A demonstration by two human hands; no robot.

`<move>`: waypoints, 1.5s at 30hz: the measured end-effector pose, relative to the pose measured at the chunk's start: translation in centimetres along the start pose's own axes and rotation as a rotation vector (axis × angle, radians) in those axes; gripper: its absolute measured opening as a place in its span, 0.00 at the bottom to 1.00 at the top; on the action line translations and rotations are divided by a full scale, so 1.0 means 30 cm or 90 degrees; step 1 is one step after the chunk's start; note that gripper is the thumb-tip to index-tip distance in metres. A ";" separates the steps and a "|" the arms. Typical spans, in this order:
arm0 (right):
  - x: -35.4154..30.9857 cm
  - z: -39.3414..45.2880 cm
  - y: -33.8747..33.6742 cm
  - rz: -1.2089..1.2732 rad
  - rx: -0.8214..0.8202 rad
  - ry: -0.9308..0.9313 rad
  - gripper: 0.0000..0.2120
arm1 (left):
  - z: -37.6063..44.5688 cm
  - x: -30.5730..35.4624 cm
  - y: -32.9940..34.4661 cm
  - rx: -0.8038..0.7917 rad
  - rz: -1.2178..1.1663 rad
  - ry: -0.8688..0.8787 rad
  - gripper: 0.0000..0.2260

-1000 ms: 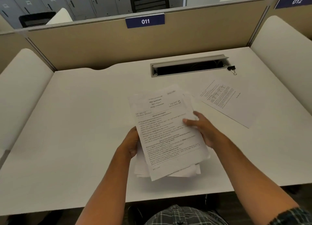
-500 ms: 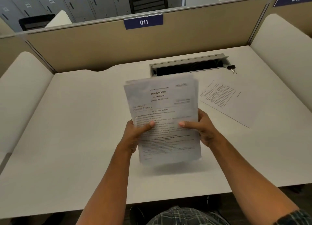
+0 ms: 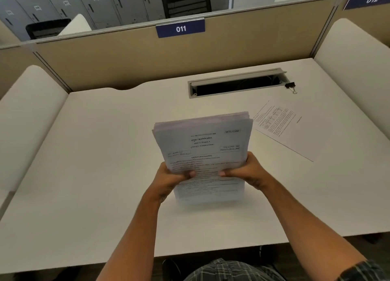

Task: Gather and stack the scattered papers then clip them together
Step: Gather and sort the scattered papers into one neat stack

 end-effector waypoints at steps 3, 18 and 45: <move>0.002 0.006 0.019 0.008 0.036 -0.023 0.22 | 0.003 0.001 0.011 0.031 -0.012 0.000 0.24; -0.066 0.036 0.013 0.044 0.063 -0.138 0.21 | 0.015 0.061 0.028 0.013 -0.006 0.064 0.25; 0.146 0.201 -0.165 -0.842 0.302 0.342 0.46 | 0.007 -0.159 -0.127 0.274 -0.022 -0.153 0.19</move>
Point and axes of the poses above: each hand's wrist, its own z-axis towards the middle knuckle, its own y-axis out of the palm, x = y × z, the point moved 2 cm from there along z, towards the middle knuckle, and after that the axes turned 7 degrees about -y, right-handed, at the moved point
